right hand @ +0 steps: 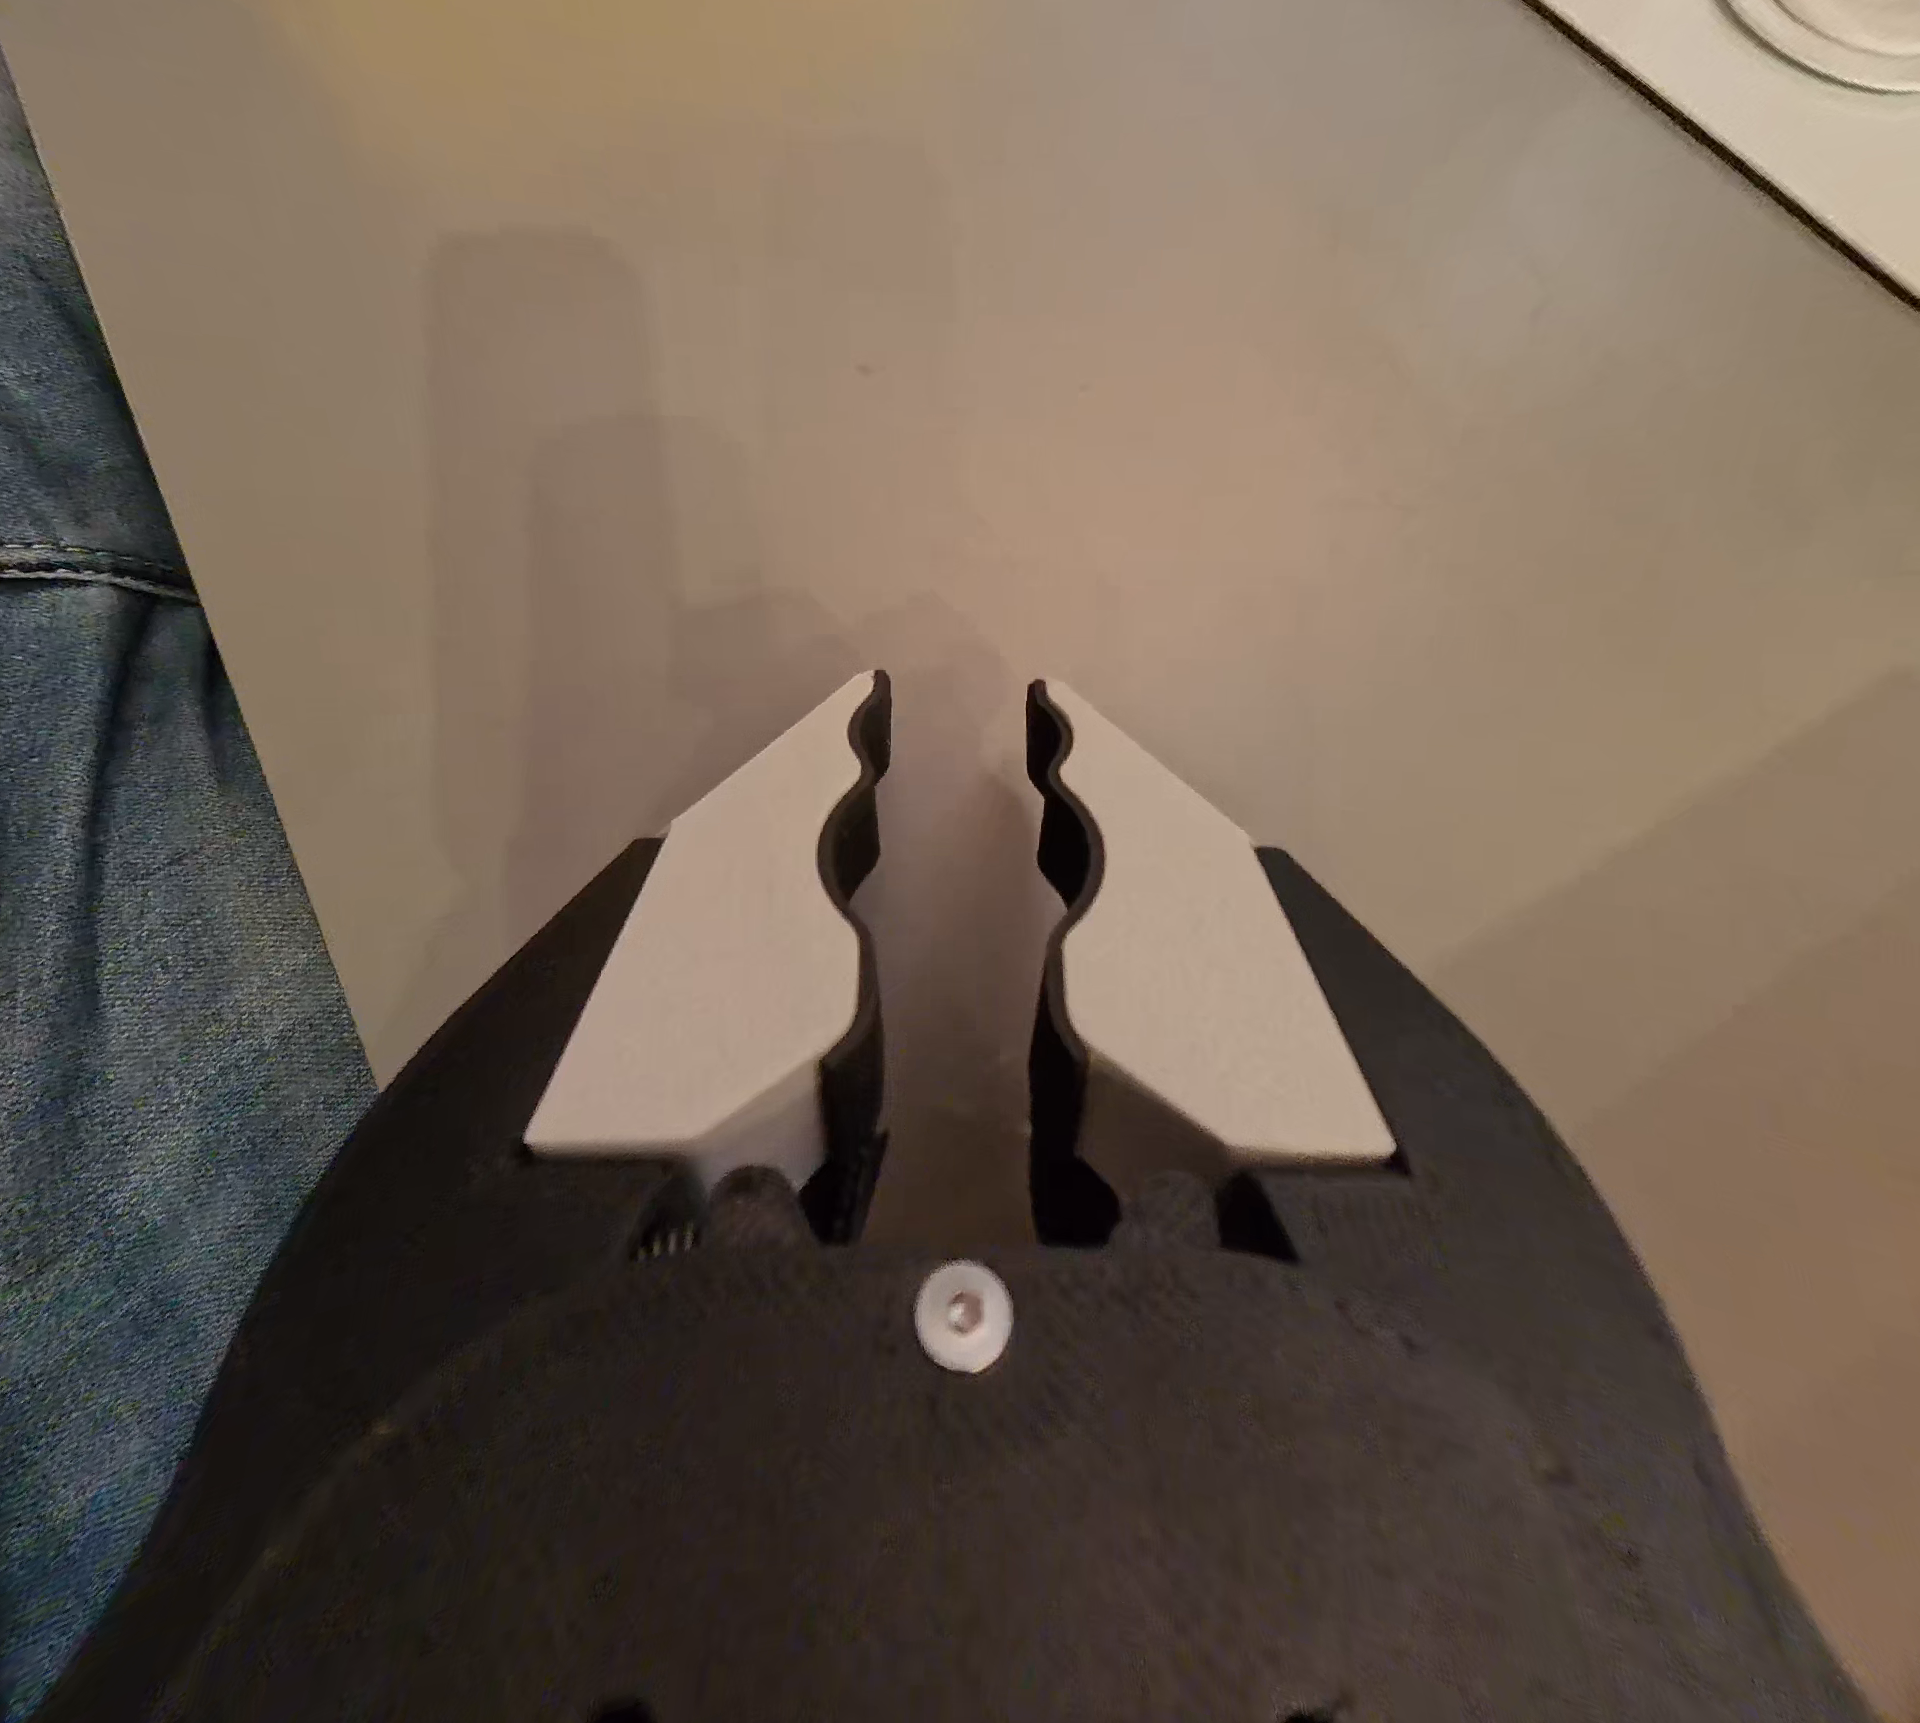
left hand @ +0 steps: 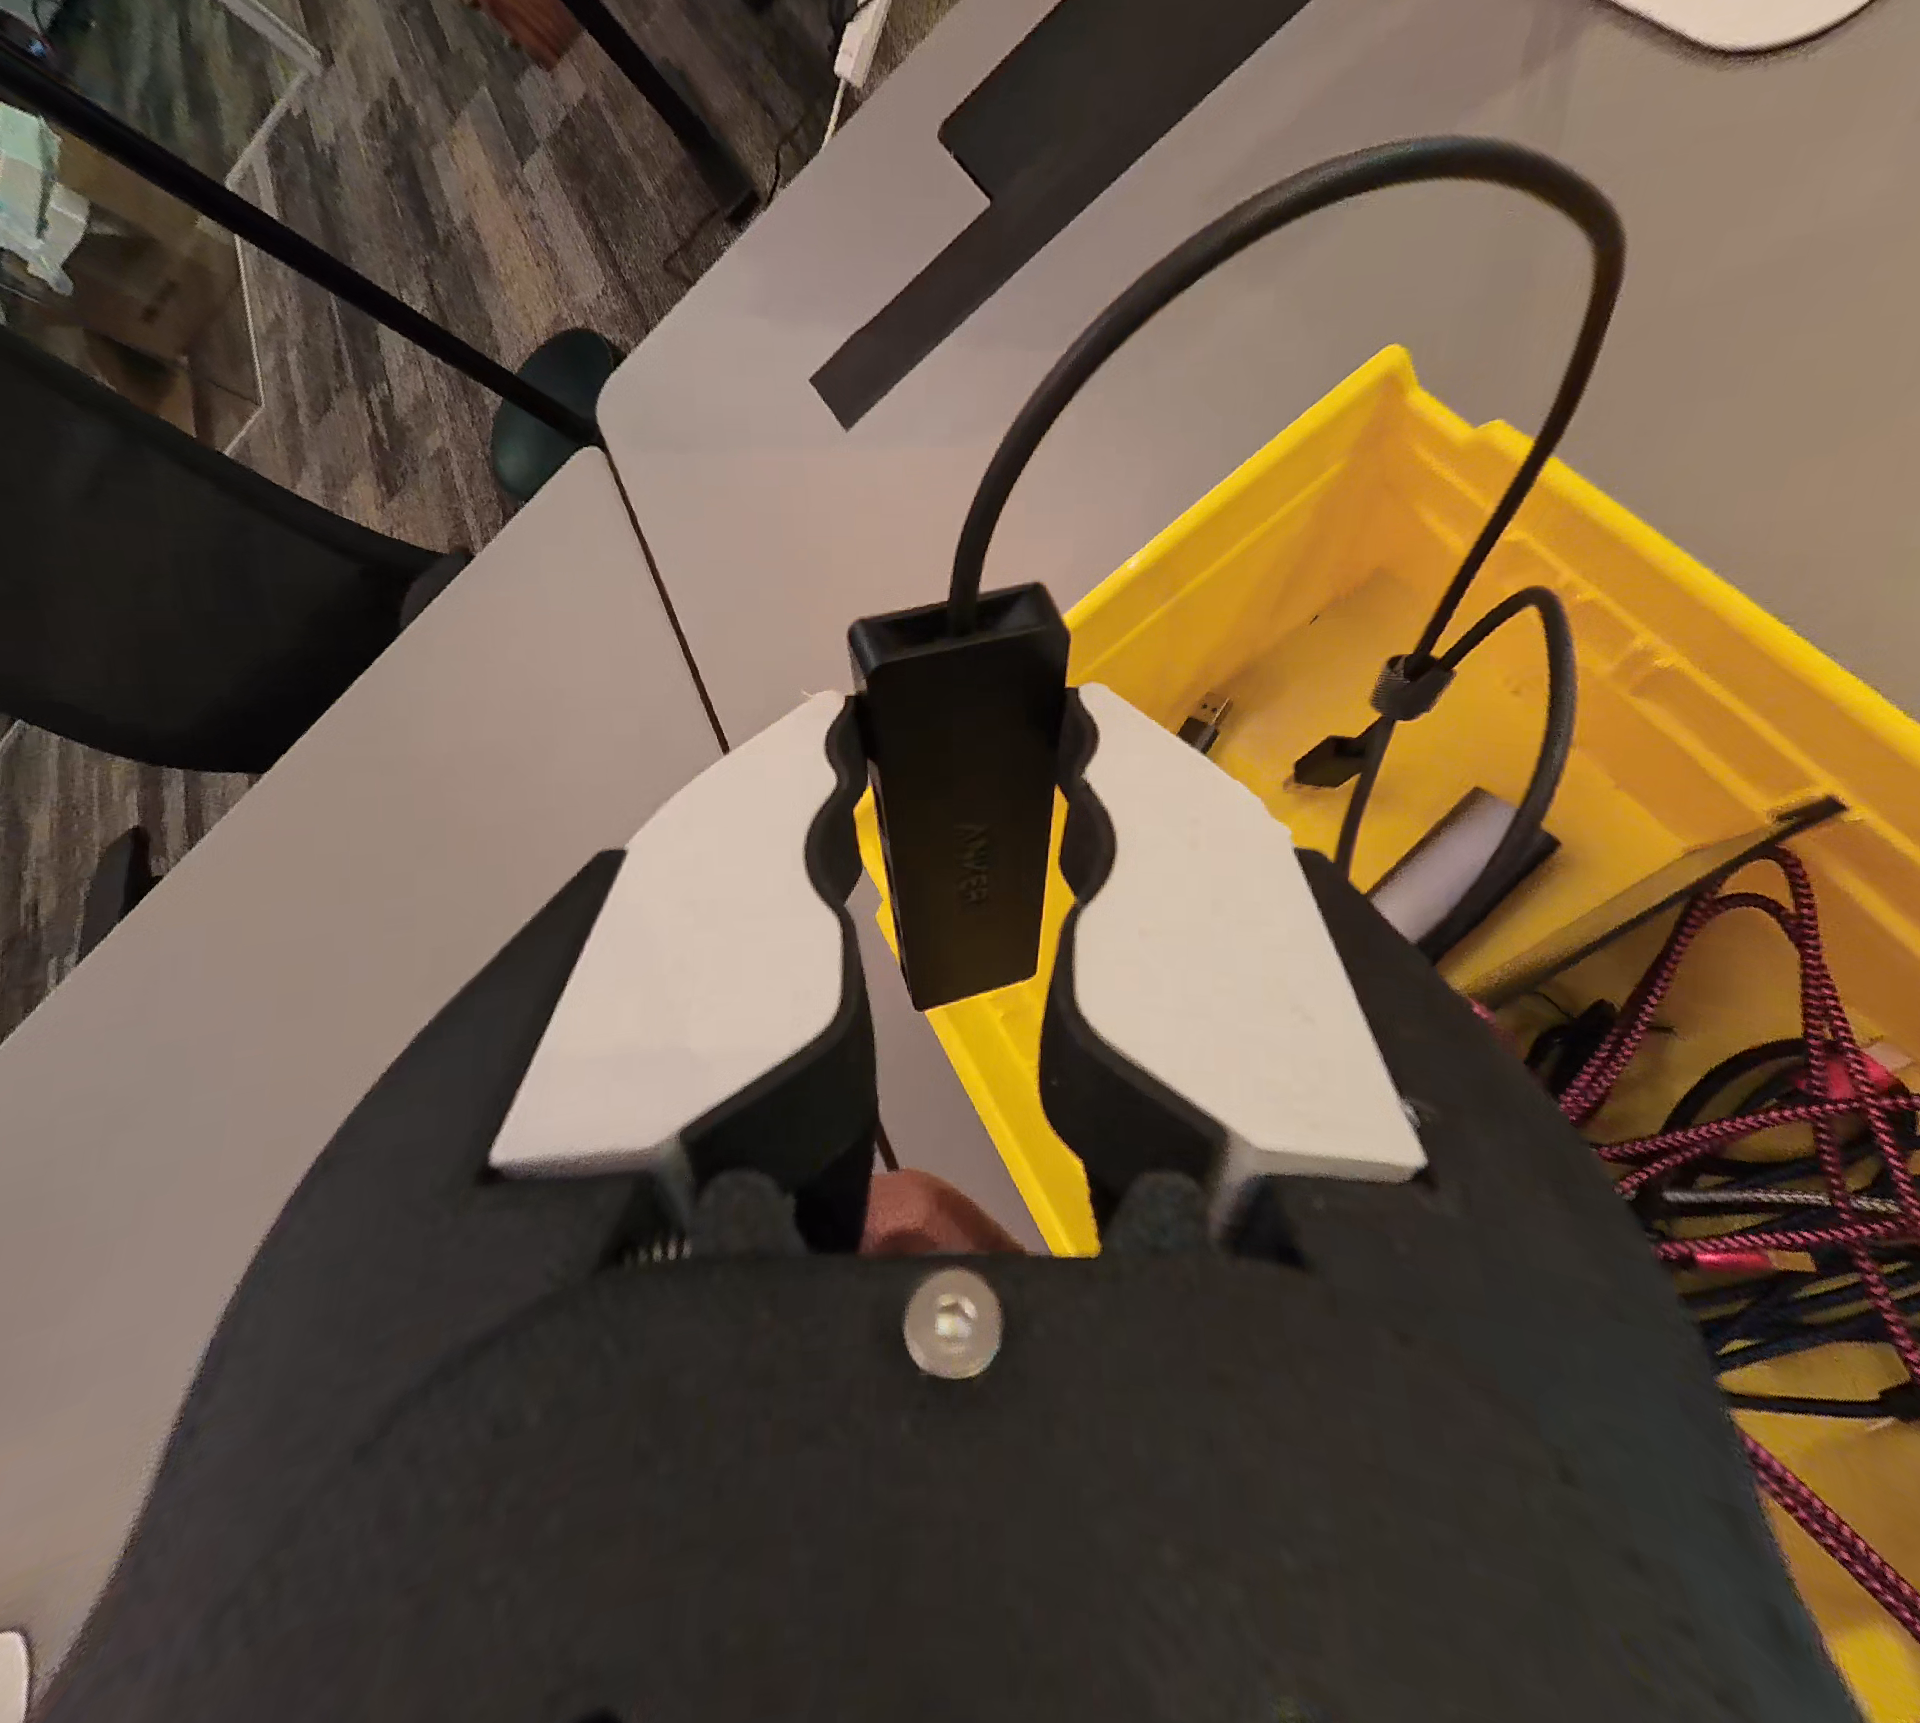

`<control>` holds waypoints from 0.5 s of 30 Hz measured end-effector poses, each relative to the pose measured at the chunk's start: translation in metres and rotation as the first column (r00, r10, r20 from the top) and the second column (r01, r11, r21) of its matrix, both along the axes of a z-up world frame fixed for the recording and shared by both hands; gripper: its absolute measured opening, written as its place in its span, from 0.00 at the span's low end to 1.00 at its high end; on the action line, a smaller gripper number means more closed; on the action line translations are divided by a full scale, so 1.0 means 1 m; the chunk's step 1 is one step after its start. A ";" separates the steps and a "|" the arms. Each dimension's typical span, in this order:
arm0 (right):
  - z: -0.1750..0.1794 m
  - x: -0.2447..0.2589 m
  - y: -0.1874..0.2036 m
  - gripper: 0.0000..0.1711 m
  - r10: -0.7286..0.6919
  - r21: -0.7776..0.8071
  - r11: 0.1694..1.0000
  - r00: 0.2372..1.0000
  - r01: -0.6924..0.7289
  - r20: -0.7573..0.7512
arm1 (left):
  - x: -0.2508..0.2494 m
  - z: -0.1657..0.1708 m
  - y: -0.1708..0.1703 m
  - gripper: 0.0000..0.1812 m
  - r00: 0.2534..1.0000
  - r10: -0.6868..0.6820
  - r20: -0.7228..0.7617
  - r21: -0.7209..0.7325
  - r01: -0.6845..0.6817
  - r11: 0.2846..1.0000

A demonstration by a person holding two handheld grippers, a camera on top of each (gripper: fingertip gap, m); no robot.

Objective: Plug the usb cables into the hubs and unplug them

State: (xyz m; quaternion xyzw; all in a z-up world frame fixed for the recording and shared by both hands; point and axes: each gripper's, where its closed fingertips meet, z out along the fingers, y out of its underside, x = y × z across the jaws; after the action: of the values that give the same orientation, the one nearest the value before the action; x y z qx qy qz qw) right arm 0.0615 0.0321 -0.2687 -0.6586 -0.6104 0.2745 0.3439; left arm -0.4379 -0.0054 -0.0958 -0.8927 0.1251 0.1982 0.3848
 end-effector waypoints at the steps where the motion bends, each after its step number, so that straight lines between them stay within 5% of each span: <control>1: -0.001 0.000 0.001 0.14 -0.005 -0.006 1.000 1.000 0.005 0.005 | 0.001 0.003 -0.001 0.19 1.000 -0.003 -0.003 0.010 0.003 1.000; 15: -0.011 0.001 0.010 0.12 -0.066 -0.014 0.998 0.996 0.067 0.061 | 0.009 0.046 -0.006 0.19 0.999 -0.051 0.013 0.141 0.049 0.989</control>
State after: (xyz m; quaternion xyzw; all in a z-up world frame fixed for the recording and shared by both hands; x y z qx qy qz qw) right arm 0.0626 0.0422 -0.2792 -0.6893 -0.5960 0.2478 0.3291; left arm -0.4285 -0.0118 -0.0501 -0.8615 0.1299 0.1897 0.4527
